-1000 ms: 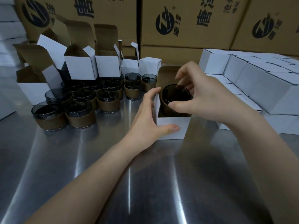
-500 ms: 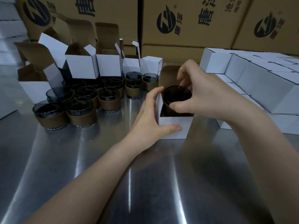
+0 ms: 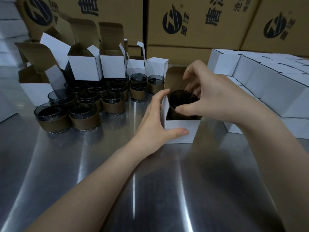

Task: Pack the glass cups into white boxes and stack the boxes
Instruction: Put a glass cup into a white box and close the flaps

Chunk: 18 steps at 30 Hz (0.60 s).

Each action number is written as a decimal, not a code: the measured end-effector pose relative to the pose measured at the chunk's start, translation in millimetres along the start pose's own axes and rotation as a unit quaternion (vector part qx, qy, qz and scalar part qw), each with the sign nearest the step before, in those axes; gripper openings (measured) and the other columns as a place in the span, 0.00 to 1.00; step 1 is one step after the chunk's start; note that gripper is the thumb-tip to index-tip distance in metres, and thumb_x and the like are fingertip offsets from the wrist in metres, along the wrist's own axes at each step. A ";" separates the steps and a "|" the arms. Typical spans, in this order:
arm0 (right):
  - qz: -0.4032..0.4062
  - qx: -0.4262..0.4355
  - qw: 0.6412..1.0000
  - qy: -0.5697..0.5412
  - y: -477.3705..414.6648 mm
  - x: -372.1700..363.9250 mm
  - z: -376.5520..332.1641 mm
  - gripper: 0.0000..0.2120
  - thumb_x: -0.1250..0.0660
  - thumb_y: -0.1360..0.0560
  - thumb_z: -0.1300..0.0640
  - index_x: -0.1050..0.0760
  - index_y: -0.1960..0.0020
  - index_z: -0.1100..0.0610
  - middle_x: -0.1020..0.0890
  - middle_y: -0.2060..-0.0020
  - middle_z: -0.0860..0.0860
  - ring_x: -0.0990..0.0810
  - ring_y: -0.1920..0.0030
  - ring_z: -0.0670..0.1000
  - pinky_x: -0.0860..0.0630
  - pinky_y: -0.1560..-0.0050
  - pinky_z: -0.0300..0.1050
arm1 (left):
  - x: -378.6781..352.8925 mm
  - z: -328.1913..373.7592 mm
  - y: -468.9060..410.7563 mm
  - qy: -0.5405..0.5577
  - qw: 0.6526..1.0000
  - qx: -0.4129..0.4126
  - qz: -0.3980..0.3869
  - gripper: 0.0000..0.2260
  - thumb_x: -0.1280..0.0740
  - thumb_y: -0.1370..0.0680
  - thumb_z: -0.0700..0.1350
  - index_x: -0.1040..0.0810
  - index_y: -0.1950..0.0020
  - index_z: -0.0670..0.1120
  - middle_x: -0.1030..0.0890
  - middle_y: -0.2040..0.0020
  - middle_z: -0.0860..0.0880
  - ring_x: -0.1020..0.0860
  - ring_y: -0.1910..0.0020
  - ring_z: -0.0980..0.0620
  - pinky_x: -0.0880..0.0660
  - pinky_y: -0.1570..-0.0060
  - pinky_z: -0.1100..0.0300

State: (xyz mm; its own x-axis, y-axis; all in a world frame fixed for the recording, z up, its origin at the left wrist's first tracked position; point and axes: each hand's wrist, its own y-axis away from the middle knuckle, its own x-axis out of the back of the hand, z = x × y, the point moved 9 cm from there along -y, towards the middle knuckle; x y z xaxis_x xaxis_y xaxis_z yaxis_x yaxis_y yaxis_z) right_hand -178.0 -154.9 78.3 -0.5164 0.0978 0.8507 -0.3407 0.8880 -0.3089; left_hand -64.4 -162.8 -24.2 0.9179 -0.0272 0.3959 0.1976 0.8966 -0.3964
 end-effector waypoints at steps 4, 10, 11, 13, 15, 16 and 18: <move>-0.024 -0.009 0.999 0.031 -5.5 -7.1 -0.1 0.27 0.24 0.36 0.47 0.37 0.46 0.49 0.22 0.55 0.48 0.22 0.58 0.48 0.22 0.57 0.53 | 0.5 0.4 -0.2 0.002 1.000 0.001 0.003 0.43 0.22 0.35 0.56 0.48 0.33 0.75 0.34 0.29 0.53 0.32 0.30 0.51 0.30 0.31 0.46; -0.068 -0.047 0.992 0.092 -12.7 -21.1 5.9 0.26 0.23 0.37 0.45 0.35 0.50 0.52 0.24 0.58 0.49 0.26 0.59 0.47 0.28 0.64 0.47 | 0.7 -0.7 -1.3 0.006 1.000 -0.004 0.001 0.43 0.21 0.35 0.56 0.47 0.33 0.76 0.33 0.30 0.54 0.32 0.30 0.51 0.30 0.31 0.46; -0.073 -0.051 0.991 0.098 -14.3 -22.0 6.4 0.27 0.22 0.37 0.44 0.35 0.50 0.52 0.24 0.59 0.48 0.27 0.60 0.46 0.30 0.66 0.46 | 0.6 -1.1 -1.5 0.004 1.000 -0.005 0.002 0.43 0.21 0.35 0.56 0.47 0.33 0.76 0.33 0.30 0.54 0.32 0.30 0.51 0.31 0.31 0.47; -0.087 -0.056 0.988 0.112 -17.9 -23.1 6.5 0.27 0.22 0.37 0.44 0.35 0.51 0.52 0.26 0.60 0.48 0.29 0.62 0.45 0.36 0.69 0.45 | 0.6 -3.0 -1.9 0.001 1.000 -0.005 0.004 0.43 0.21 0.36 0.57 0.47 0.34 0.77 0.34 0.30 0.56 0.33 0.30 0.53 0.32 0.32 0.52; -0.103 -0.063 0.984 0.131 -21.5 -25.5 6.4 0.27 0.21 0.37 0.43 0.36 0.52 0.52 0.27 0.60 0.48 0.29 0.62 0.46 0.37 0.69 0.45 | 0.9 -5.3 -2.0 0.000 1.000 -0.005 0.005 0.43 0.21 0.35 0.57 0.47 0.34 0.77 0.34 0.32 0.60 0.34 0.30 0.56 0.33 0.35 0.60; -0.112 -0.067 0.982 0.140 -22.8 -27.7 6.2 0.28 0.21 0.37 0.43 0.36 0.51 0.52 0.27 0.60 0.48 0.28 0.61 0.48 0.37 0.69 0.45 | 0.9 -5.9 -1.9 0.000 1.000 -0.005 0.006 0.43 0.21 0.35 0.57 0.47 0.34 0.77 0.35 0.34 0.63 0.35 0.30 0.57 0.35 0.38 0.63; -0.134 -0.073 0.975 0.162 -24.0 -33.5 5.2 0.28 0.21 0.36 0.44 0.37 0.50 0.52 0.27 0.59 0.48 0.27 0.59 0.50 0.36 0.69 0.45 | 1.1 -5.7 -1.7 -0.002 1.000 -0.006 0.005 0.43 0.21 0.35 0.57 0.48 0.34 0.78 0.37 0.37 0.68 0.36 0.31 0.59 0.38 0.41 0.69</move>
State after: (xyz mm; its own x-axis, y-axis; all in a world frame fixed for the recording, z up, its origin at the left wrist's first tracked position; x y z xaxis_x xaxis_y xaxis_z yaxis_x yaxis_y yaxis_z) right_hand -156.6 -181.8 54.9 -0.1420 -0.0305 0.9894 -0.3008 0.9536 -0.0138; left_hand -61.7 -166.9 -27.8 0.9186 -0.0176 0.3948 0.1933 0.8914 -0.4099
